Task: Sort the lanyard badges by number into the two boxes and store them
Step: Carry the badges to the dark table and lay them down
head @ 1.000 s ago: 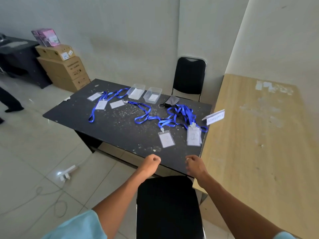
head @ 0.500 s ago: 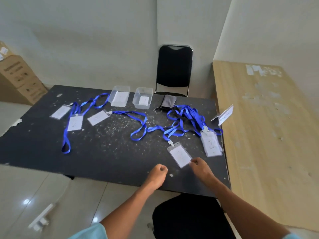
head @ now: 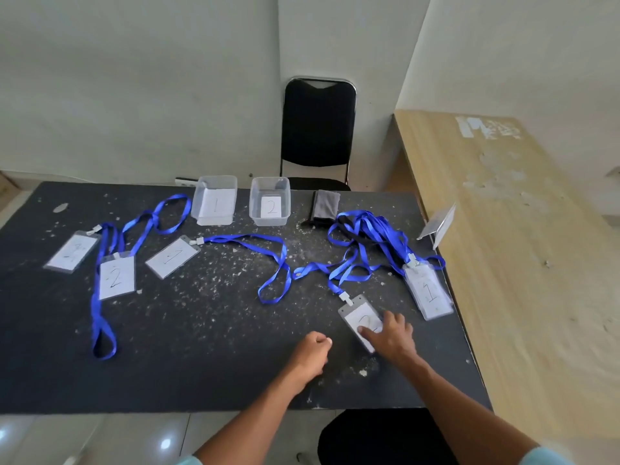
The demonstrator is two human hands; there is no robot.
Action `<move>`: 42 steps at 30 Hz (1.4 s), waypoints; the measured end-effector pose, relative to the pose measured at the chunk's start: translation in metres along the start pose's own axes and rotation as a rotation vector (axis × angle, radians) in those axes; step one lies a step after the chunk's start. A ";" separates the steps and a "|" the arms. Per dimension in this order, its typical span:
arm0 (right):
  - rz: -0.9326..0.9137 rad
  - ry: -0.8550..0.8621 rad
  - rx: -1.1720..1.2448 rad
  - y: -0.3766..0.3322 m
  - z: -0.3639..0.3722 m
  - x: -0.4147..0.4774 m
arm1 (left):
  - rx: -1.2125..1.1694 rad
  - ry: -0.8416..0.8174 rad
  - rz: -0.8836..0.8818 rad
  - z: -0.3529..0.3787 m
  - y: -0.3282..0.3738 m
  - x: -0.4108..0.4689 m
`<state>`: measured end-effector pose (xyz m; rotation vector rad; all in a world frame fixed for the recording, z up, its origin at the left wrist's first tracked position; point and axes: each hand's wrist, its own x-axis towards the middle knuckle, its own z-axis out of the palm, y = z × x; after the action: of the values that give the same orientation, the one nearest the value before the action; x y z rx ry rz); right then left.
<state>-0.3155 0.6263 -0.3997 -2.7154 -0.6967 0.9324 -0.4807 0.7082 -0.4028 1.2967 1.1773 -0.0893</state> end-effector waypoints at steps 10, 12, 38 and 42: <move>0.267 -0.076 0.393 -0.100 0.050 0.013 | -0.143 0.245 -0.102 -0.036 0.011 0.046; 0.348 -0.080 0.539 -0.108 0.055 0.020 | -0.157 0.207 -0.100 -0.048 0.011 0.050; 0.207 -0.420 1.263 -0.338 0.096 0.028 | 0.642 0.511 0.202 -0.389 0.019 0.111; 0.216 -0.412 1.123 -0.360 0.119 0.037 | 0.959 0.461 0.178 -0.403 0.020 0.135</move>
<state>-0.4974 0.9614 -0.3979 -1.6211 0.1164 1.3857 -0.6536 1.0973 -0.4123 2.3518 1.4613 -0.2553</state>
